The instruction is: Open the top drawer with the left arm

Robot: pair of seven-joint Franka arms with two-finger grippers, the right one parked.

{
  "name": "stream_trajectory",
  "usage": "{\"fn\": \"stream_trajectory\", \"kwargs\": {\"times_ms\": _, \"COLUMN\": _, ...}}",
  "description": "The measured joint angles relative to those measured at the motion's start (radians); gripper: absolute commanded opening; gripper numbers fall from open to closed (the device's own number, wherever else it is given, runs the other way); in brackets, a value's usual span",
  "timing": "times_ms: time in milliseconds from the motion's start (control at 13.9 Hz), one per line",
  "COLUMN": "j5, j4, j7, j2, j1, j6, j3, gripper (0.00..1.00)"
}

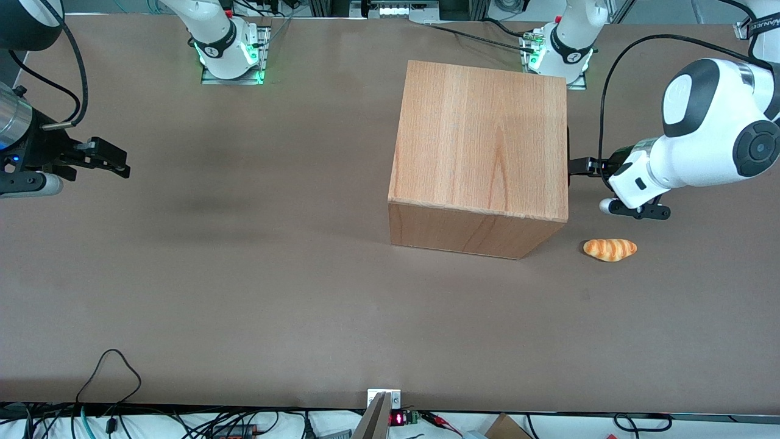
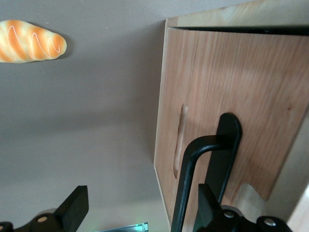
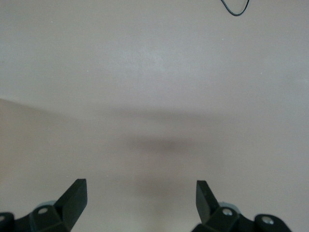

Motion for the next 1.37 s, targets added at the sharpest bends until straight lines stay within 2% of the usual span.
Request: {"fn": "stream_trajectory", "kwargs": {"times_ms": 1366, "j5": 0.02, "j4": -0.001, "j7": 0.014, "j2": 0.045, "j1": -0.001, "j6": 0.011, "j3": -0.005, "gripper": 1.0}}
